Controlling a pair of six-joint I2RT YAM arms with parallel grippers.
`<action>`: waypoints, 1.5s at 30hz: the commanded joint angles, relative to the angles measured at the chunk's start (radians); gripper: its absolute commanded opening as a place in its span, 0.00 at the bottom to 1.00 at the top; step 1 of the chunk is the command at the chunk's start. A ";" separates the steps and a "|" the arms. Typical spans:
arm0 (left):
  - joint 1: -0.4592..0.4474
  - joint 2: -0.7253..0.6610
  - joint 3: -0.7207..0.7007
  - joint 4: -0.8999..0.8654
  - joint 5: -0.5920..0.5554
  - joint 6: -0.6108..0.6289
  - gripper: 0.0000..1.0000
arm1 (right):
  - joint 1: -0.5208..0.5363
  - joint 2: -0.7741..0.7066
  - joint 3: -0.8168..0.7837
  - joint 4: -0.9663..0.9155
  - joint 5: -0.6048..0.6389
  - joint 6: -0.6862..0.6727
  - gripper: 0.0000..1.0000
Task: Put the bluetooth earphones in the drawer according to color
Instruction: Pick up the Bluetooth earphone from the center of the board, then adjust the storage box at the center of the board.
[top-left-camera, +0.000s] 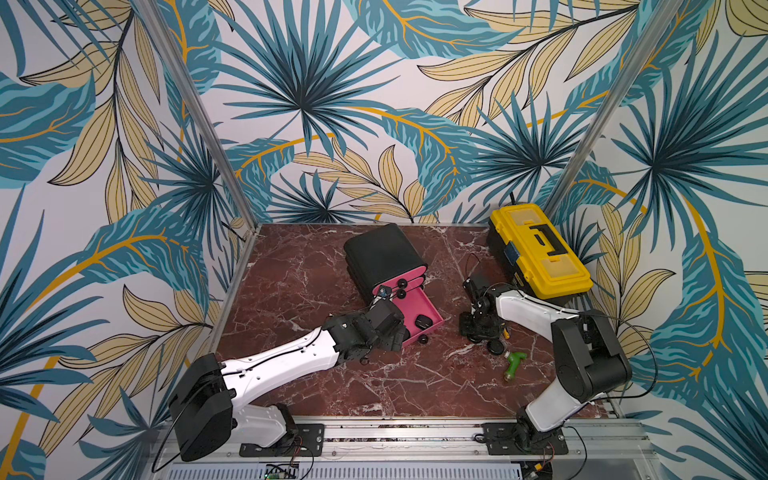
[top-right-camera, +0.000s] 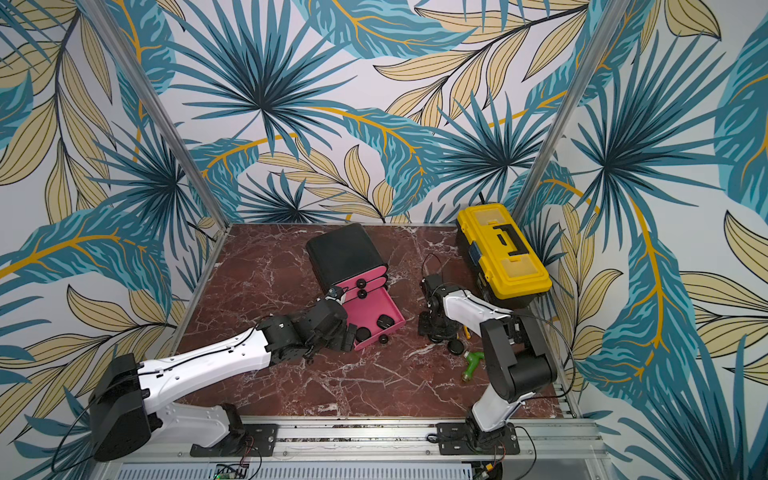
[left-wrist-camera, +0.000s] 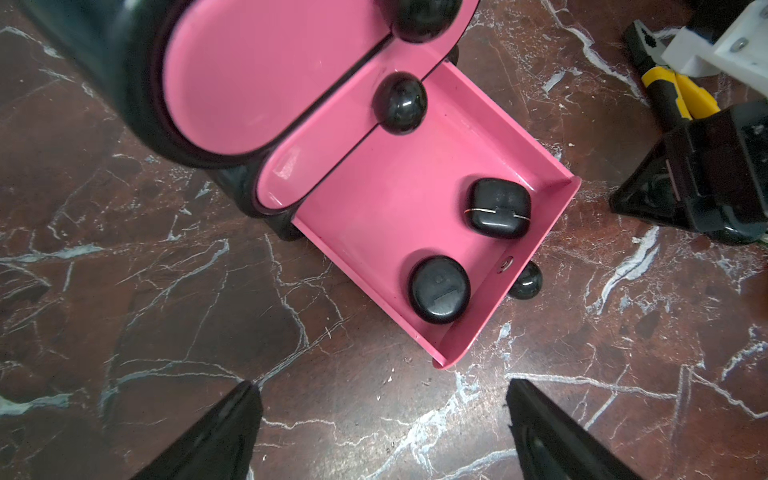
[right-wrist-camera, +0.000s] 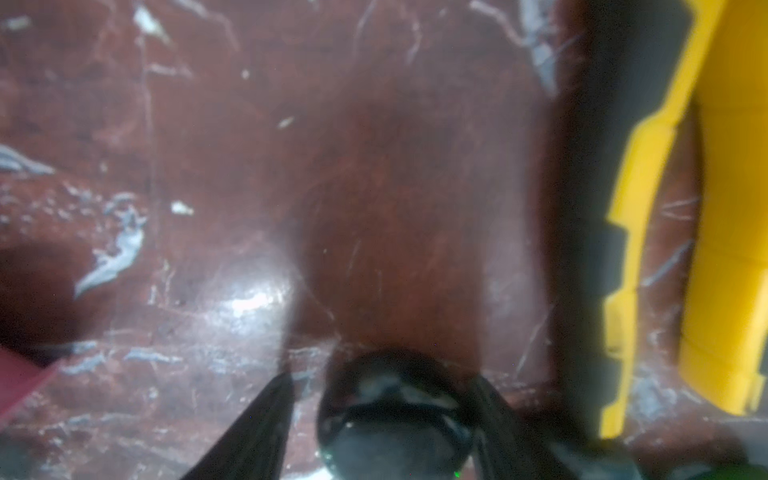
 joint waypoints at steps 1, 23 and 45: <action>0.005 -0.016 -0.030 0.016 -0.002 0.009 0.97 | 0.010 0.001 -0.029 -0.079 -0.002 -0.003 0.60; 0.005 -0.110 -0.081 0.012 -0.060 -0.004 0.97 | 0.146 -0.064 0.208 -0.109 -0.069 0.016 0.48; 0.006 -0.196 -0.132 0.012 -0.100 -0.007 0.98 | 0.235 0.151 0.394 0.161 -0.081 0.086 0.48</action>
